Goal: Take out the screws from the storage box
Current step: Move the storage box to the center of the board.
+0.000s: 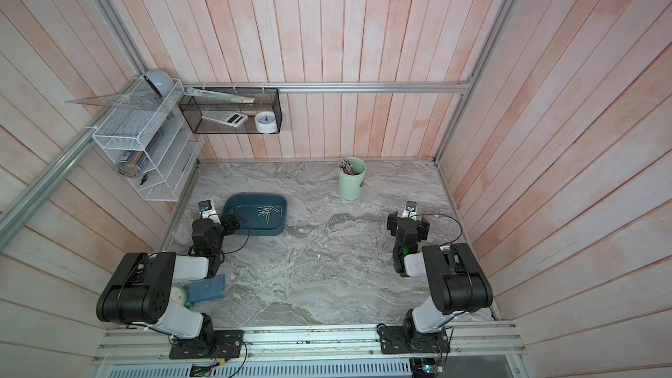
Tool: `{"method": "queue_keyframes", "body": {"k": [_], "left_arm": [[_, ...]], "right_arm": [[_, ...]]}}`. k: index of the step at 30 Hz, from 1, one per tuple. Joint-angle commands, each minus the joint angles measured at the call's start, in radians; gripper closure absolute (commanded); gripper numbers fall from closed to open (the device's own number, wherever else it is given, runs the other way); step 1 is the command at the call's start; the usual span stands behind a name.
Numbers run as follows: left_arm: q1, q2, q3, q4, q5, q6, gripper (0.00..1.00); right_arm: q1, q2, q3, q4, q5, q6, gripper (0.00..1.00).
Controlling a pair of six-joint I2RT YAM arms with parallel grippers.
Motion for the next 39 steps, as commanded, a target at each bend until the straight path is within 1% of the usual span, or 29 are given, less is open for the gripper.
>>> {"method": "queue_keyframes", "body": {"k": [1, 20, 23, 25, 26, 27, 29, 31, 32, 33, 35, 38, 39], "left_arm": [[-0.002, 0.007, 0.012, 0.003, 0.006, 0.016, 0.00], [-0.001, 0.006, 0.012, 0.003, 0.011, 0.011, 0.00], [-0.001, -0.011, 0.000, 0.009, -0.016, 0.000, 0.00], [-0.002, -0.083, 0.012, -0.072, -0.042, -0.003, 0.00], [-0.004, -0.125, 0.024, -0.145, -0.044, -0.006, 0.00], [-0.005, -0.179, 0.047, -0.223, -0.052, -0.013, 0.00], [-0.007, -0.271, 0.099, -0.393, -0.098, -0.072, 0.00], [-0.007, -0.342, 0.164, -0.570, -0.175, -0.199, 0.00], [-0.006, -0.367, 0.201, -0.655, -0.192, -0.245, 0.00], [-0.003, -0.392, 0.241, -0.744, -0.200, -0.279, 0.00], [0.002, -0.425, 0.313, -0.898, -0.221, -0.377, 0.00], [0.007, -0.481, 0.444, -1.239, -0.259, -0.575, 0.00], [0.016, -0.497, 0.466, -1.286, -0.228, -0.573, 0.00]], "right_arm": [[-0.005, -0.007, 0.009, -0.001, -0.006, 0.002, 0.02], [-0.004, -0.008, 0.009, -0.003, -0.005, 0.002, 0.02], [0.006, -0.019, -0.021, 0.059, 0.020, -0.005, 0.02], [0.029, -0.077, -0.060, 0.084, 0.051, -0.024, 0.02], [0.040, -0.118, -0.071, 0.067, 0.063, -0.033, 0.02], [0.053, -0.170, -0.075, 0.019, 0.076, -0.038, 0.02], [0.074, -0.295, -0.060, -0.150, 0.109, -0.039, 0.02], [0.084, -0.435, -0.007, -0.408, 0.154, 0.005, 0.02], [0.085, -0.491, 0.024, -0.523, 0.167, 0.037, 0.02], [0.083, -0.550, 0.059, -0.650, 0.176, 0.073, 0.02], [0.078, -0.642, 0.105, -0.811, 0.203, 0.173, 0.02], [0.056, -0.754, 0.207, -1.140, 0.192, 0.368, 0.02], [0.044, -0.783, 0.240, -1.246, 0.187, 0.438, 0.02]]}}
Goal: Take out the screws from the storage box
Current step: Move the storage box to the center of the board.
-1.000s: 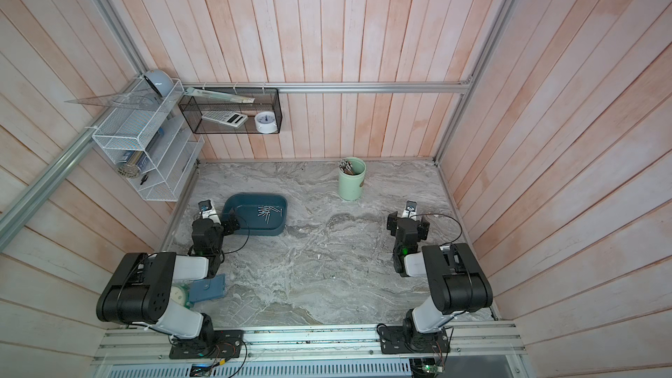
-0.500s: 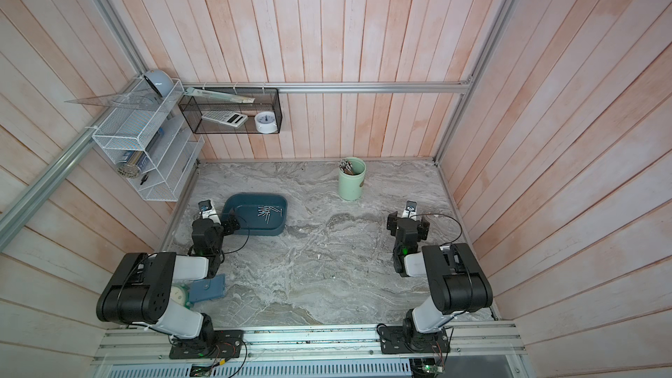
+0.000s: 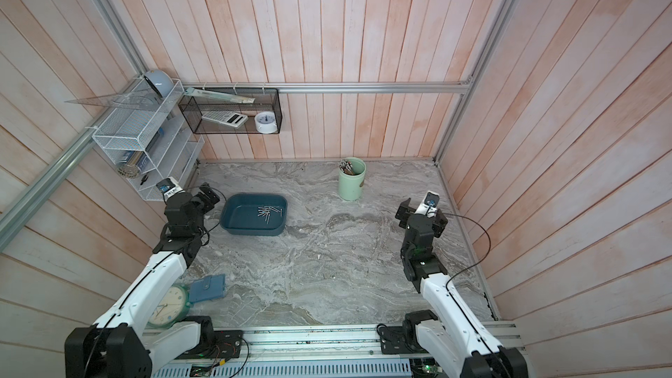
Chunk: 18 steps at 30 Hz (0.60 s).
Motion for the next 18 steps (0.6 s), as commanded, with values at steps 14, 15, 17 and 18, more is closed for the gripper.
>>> {"method": "queue_keyframes", "body": {"k": [14, 15, 17, 18], "left_arm": [[-0.047, -0.134, 0.049, -0.395, 0.303, -0.085, 0.00], [-0.060, -0.121, 0.059, -0.417, 0.310, -0.080, 0.00], [-0.073, -0.099, 0.082, -0.460, 0.325, -0.079, 0.00], [-0.078, -0.090, 0.099, -0.500, 0.335, -0.080, 0.00]], "right_arm": [[-0.011, 0.030, 0.322, -0.496, -0.453, 0.510, 0.02], [0.038, 0.073, 0.369, -0.519, -0.426, 0.509, 0.02], [0.148, 0.160, 0.461, -0.560, -0.355, 0.494, 0.03], [0.206, 0.214, 0.511, -0.577, -0.331, 0.479, 0.02]]}}
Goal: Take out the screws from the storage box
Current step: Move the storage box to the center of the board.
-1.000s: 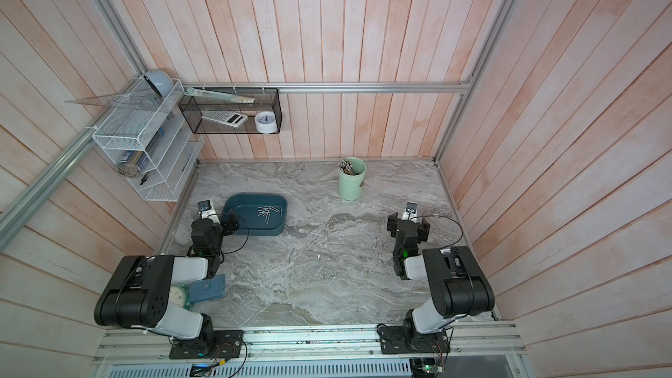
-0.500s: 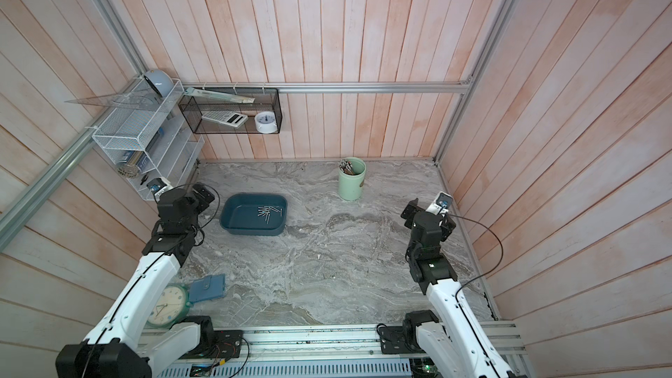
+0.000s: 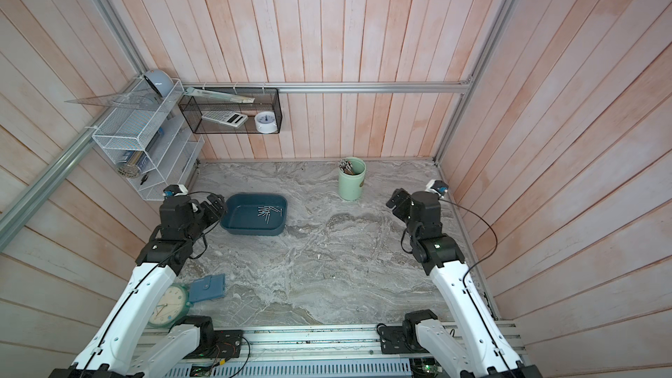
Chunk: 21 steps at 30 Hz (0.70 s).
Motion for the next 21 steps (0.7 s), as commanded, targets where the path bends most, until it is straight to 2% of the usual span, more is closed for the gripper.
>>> {"method": "queue_keyframes", "body": {"k": [1, 5, 8, 11, 15, 21], "left_arm": [[-0.012, 0.023, 0.053, -0.138, 0.062, 0.014, 0.00], [-0.019, 0.003, 0.040, -0.187, 0.048, 0.028, 0.00], [-0.019, -0.043, 0.020, -0.157, 0.002, 0.054, 0.00], [-0.019, -0.067, 0.003, -0.146, -0.050, 0.058, 0.00], [-0.020, -0.056, 0.002, -0.165, -0.055, 0.057, 0.00], [-0.019, -0.028, 0.011, -0.174, -0.043, 0.045, 0.00]], "right_arm": [[0.157, 0.134, 0.145, -0.078, 0.021, 0.001, 0.03], [0.332, 0.351, 0.326, -0.123, 0.070, -0.025, 0.03], [0.441, 0.520, 0.444, -0.125, 0.108, -0.046, 0.03], [0.492, 0.687, 0.548, -0.139, 0.073, -0.019, 0.03], [0.547, 0.879, 0.727, -0.219, 0.088, -0.011, 0.08], [0.573, 1.149, 1.034, -0.393, 0.059, 0.009, 0.22]]}}
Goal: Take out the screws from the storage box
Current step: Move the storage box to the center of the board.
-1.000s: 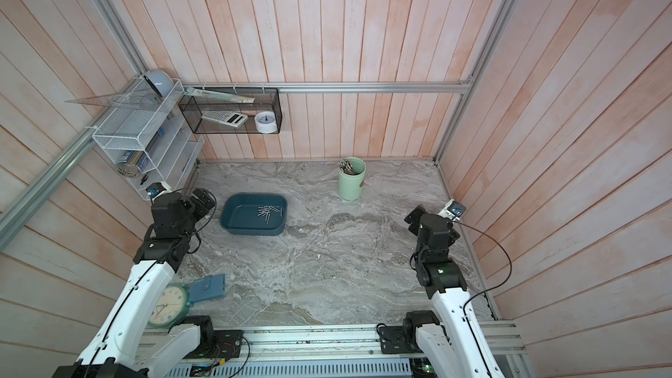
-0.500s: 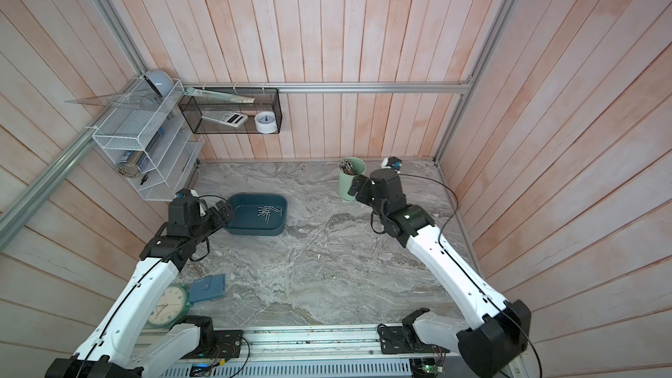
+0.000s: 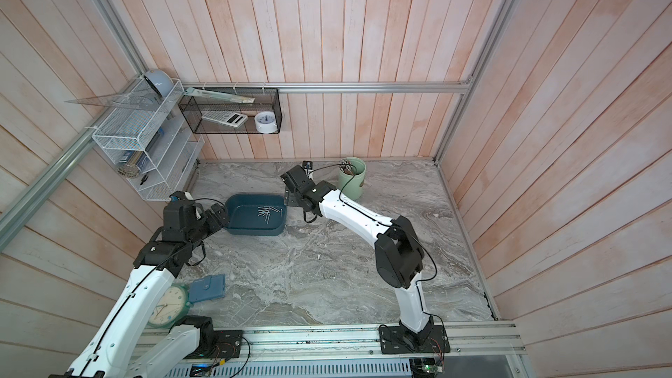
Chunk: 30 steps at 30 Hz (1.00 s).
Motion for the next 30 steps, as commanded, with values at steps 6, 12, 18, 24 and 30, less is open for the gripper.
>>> {"method": "queue_keyframes", "body": {"k": [6, 12, 18, 24, 30], "left_arm": [[-0.003, 0.011, -0.013, 0.000, -0.006, 0.001, 0.00], [-0.003, 0.027, -0.011, -0.007, -0.009, -0.004, 0.00], [-0.003, 0.036, -0.010, -0.015, -0.027, -0.019, 0.00], [-0.003, 0.043, -0.011, -0.015, -0.022, -0.022, 0.00], [-0.002, 0.056, -0.003, -0.024, -0.031, -0.025, 0.00]], "right_arm": [[0.027, 0.282, 0.394, -0.295, -0.025, 0.036, 0.28], [0.061, 0.393, 0.521, -0.316, -0.023, 0.042, 0.29], [0.066, 0.443, 0.527, -0.298, -0.026, 0.085, 0.41], [0.076, 0.464, 0.527, -0.282, -0.019, 0.082, 0.49], [0.080, 0.485, 0.526, -0.284, -0.020, 0.090, 0.63]]}}
